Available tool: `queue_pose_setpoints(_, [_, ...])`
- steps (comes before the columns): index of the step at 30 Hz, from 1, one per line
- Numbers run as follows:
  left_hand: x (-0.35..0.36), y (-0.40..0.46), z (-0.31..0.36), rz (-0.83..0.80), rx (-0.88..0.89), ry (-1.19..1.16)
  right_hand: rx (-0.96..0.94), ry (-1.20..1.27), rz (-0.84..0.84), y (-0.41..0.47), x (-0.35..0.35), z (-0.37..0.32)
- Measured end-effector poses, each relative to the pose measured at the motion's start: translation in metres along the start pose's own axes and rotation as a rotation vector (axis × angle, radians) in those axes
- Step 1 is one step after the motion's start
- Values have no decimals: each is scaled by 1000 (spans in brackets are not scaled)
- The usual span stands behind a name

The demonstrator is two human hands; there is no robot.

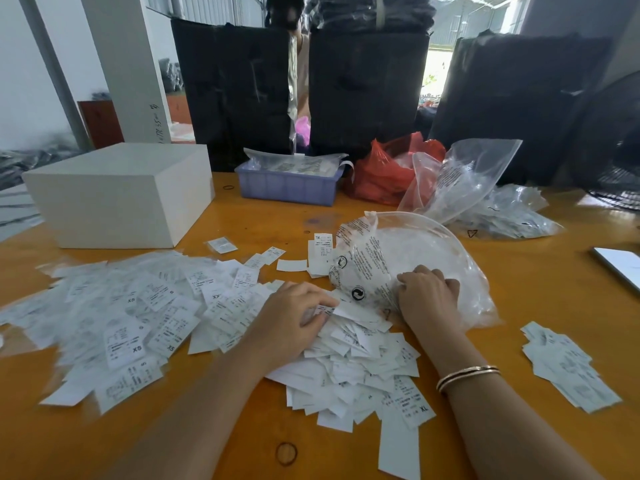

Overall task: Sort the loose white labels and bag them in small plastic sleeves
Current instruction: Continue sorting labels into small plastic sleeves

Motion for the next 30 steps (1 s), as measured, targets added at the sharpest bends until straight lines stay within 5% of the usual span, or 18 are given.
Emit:
queue_pose_setpoints(8, [-3,0,2,6,7,14,137,250,258,-1,-25,12])
queue_pose_setpoints(12, [-6,3,2,54,-25,-40,253,777,395,-4,-42,19])
queue_pose_setpoints(20, [-13,5,-4,56,-339,-455,361,1548,-59,-24,-33,-32])
queue_pose_setpoints(24, [-7,2,-6,-7,-424,-566,251,1558,-256,-36,-28,-58])
queue_pose_setpoints(30, [-19,0,-28,205,-602,-731,40,1183,-301,-40,-22,-69])
Point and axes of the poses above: each hand's wrist, its own y-axis towards the middle knuckle, its own x-axis out of the palm, z = x × y, the point moved 10 cm from there along y, towards the middle knuckle, and after that the axes turned 14 degrees about z, right-handed, at the moved point
